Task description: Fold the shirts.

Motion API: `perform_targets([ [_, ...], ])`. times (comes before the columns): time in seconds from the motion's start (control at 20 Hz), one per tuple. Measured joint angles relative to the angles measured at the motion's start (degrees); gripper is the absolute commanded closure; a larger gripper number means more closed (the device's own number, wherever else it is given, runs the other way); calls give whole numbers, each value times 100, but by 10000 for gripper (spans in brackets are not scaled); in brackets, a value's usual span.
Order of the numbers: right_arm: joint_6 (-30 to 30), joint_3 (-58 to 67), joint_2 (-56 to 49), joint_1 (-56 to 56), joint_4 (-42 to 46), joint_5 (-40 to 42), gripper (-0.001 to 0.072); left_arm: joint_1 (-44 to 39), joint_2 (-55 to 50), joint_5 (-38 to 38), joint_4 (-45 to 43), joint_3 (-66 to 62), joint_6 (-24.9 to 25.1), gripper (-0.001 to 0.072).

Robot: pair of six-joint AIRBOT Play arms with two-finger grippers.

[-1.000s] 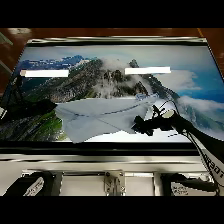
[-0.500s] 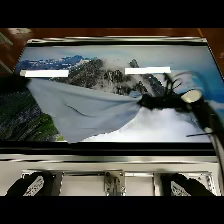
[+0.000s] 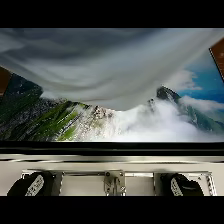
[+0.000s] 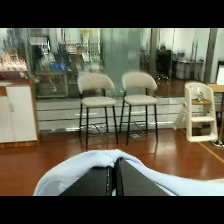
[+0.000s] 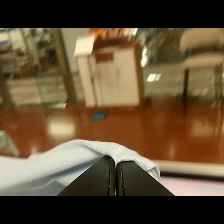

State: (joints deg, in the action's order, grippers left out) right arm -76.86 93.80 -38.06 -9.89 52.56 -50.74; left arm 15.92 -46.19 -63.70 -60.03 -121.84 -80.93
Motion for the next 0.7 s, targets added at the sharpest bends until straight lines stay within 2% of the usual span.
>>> perform_targets([
  [0.15, -592, 396, 402, -72, 804, -352, 651, 7, 417, -389, -741, -96, -382, 670],
  [0.35, -1237, 568, 632, -101, 1665, -1233, 651, 7, 743, -1209, -1314, -81, -584, 670],
  [0.5, -1408, 590, 459, -107, 2061, -2363, 651, 4, 817, -1880, -1467, 291, -638, 670],
  [0.7, -1294, 35, -262, -107, 2452, -4133, 651, 4, 772, -2402, -1517, 1746, -428, 670],
])
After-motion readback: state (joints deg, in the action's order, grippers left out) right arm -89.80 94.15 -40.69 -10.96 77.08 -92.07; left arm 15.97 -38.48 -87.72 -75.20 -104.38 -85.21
